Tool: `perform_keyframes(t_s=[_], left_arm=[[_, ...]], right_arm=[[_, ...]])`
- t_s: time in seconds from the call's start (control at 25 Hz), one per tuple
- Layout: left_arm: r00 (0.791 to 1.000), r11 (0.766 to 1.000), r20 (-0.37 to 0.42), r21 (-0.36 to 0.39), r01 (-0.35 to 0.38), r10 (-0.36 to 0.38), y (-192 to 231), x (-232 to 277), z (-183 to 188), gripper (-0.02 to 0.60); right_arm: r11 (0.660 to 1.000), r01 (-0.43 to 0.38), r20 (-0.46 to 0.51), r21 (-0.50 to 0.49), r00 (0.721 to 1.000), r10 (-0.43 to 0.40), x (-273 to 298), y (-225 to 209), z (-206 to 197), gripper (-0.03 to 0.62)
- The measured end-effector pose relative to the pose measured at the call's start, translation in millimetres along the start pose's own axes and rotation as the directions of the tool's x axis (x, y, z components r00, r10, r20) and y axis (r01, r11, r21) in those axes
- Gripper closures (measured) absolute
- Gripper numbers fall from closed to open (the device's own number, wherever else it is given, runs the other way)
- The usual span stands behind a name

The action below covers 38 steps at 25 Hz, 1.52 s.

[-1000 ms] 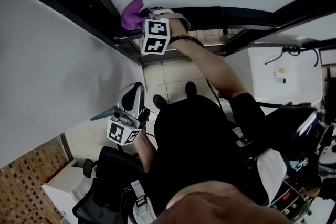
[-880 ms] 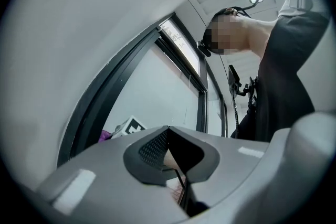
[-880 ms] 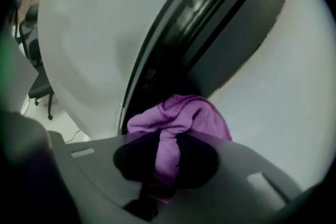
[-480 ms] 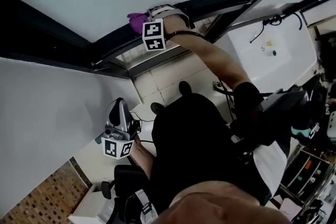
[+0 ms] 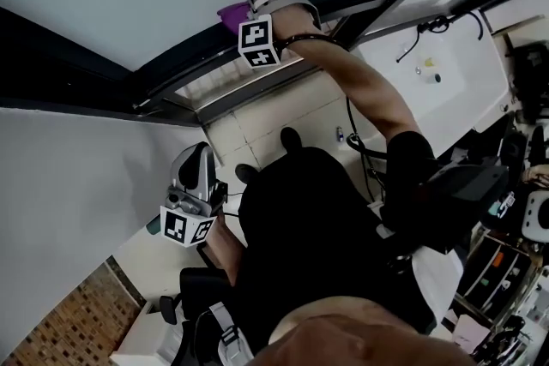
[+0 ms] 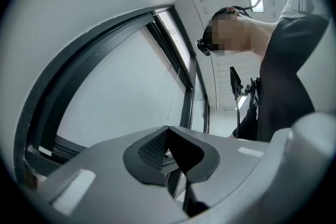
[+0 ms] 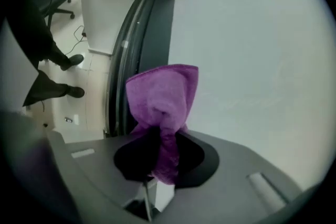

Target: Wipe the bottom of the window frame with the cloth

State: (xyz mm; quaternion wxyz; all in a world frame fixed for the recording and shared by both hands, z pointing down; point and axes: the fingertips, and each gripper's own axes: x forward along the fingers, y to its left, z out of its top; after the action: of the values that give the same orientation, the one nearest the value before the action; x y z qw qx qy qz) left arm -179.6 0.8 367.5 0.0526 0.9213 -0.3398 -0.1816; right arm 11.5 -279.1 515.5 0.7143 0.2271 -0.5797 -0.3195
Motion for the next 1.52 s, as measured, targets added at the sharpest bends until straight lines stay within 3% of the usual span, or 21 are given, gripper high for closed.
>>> perform_keyframes(t_s=[0.08,0.12,0.2,0.24,0.32,0.4,0.44,0.56,0.68,0.76,0.84,0.88,0.92,0.96,1.0,1.08,1.2,1.32,1.4,1.48,1.52], left_arm=[[1.0,1.0,-0.001,-0.005,0.001,-0.001,-1.8,0.7,-3.6,0.581],[1.0,1.0,-0.002,-0.003,-0.004,0.004,-1.7,0.0,-4.6,0.581],[1.0,1.0,-0.003,0.003,-0.02,0.02,1.0,-4.1,-3.0,0.581],[1.0,1.0,0.001,0.002,-0.026,0.026,3.7,-6.6,-0.4,0.581],[0.999,1.0,0.021,-0.01,-0.027,0.027,8.5,-8.9,5.5,0.581],[0.999,1.0,0.043,-0.023,-0.012,0.013,8.7,-6.1,8.9,0.581],[0.999,1.0,0.049,-0.026,-0.001,0.003,6.7,-3.4,8.9,0.581],[0.999,0.999,0.038,-0.026,0.025,-0.024,-3.4,4.3,5.2,0.581],[0.999,0.999,0.026,-0.027,0.019,-0.018,-4.0,4.8,3.1,0.581],[1.0,0.999,0.019,-0.032,-0.005,0.005,2.4,0.4,1.0,0.581],[1.0,0.999,0.008,-0.04,-0.028,0.028,9.6,-3.5,-1.6,0.581],[0.999,0.998,0.003,-0.045,-0.035,0.035,12.5,-3.6,-2.4,0.581],[0.999,0.998,0.002,-0.048,-0.037,0.038,14.3,-2.0,-2.3,0.581],[0.999,0.998,0.003,-0.049,-0.034,0.034,14.5,1.5,-1.1,0.581],[1.0,0.999,0.004,-0.046,-0.024,0.024,12.6,6.3,0.7,0.581],[1.0,1.0,-0.002,-0.029,0.01,-0.01,3.9,17.8,3.1,0.581],[0.998,0.998,-0.029,-0.002,0.059,-0.059,-11.4,31.2,-1.2,0.581],[0.996,0.997,-0.053,-0.005,0.075,-0.075,-15.9,35.7,-7.3,0.581],[0.995,0.997,-0.069,-0.022,0.068,-0.069,-12.8,37.2,-13.7,0.581],[0.995,0.998,-0.083,-0.036,0.06,-0.063,-10.6,39.2,-21.1,0.581],[0.994,0.997,-0.089,-0.042,0.059,-0.062,-10.0,41.2,-24.0,0.581]], right_arm=[[0.998,-0.05,-0.025,-0.037,0.998,0.049,-11.3,18.0,-3.6,0.537],[0.991,-0.126,-0.019,-0.049,0.992,0.125,-23.0,34.6,-4.5,0.534],[0.957,-0.285,0.06,-0.057,0.956,0.289,-57.4,68.9,-2.0,0.533],[0.948,-0.316,0.129,-0.033,0.939,0.317,-73.5,73.3,-0.2,0.531],[0.962,-0.26,0.255,0.087,0.939,0.231,-87.4,43.4,-2.7,0.53],[0.972,-0.145,0.296,0.187,0.951,0.085,-72.0,-6.4,-9.2,0.53],[0.973,-0.115,0.295,0.199,0.954,0.052,-56.0,-21.2,-10.4,0.53],[0.985,-0.133,0.281,0.108,0.955,0.098,-22.4,-10.2,-5.6,0.53],[0.975,-0.211,0.237,-0.074,0.946,0.223,-55.0,43.7,-6.5,0.53],[0.93,-0.325,0.236,-0.171,0.903,0.359,-94.7,90.2,-9.2,0.53],[0.89,-0.417,0.297,-0.182,0.84,0.454,-128.7,116.8,-14.5,0.53],[0.902,-0.413,0.347,-0.127,0.833,0.43,-136.3,108.2,-20.3,0.53],[0.928,-0.371,0.396,-0.026,0.849,0.35,-136.5,83.6,-28.4,0.53],[0.946,-0.305,0.428,0.106,0.873,0.233,-130.4,48.6,-38.5,0.53],[0.94,-0.238,0.435,0.243,0.893,0.113,-119.9,11.7,-48.8,0.53],[0.881,-0.18,0.42,0.438,0.907,-0.024,-89.6,-37.3,-60.8,0.53],[0.834,-0.248,0.457,0.492,0.89,-0.006,-48.2,-34.6,-53.6,0.531],[0.811,-0.351,0.552,0.467,0.832,0.042,-67.9,-4.3,-57.3,0.533],[0.815,-0.462,0.627,0.35,0.762,0.162,-105.5,37.8,-66.0,0.533],[0.77,-0.601,0.706,0.215,0.64,0.302,-139.3,97.7,-71.2,0.531],[0.707,-0.683,0.76,0.183,0.554,0.339,-147.1,129.1,-67.6,0.531]])
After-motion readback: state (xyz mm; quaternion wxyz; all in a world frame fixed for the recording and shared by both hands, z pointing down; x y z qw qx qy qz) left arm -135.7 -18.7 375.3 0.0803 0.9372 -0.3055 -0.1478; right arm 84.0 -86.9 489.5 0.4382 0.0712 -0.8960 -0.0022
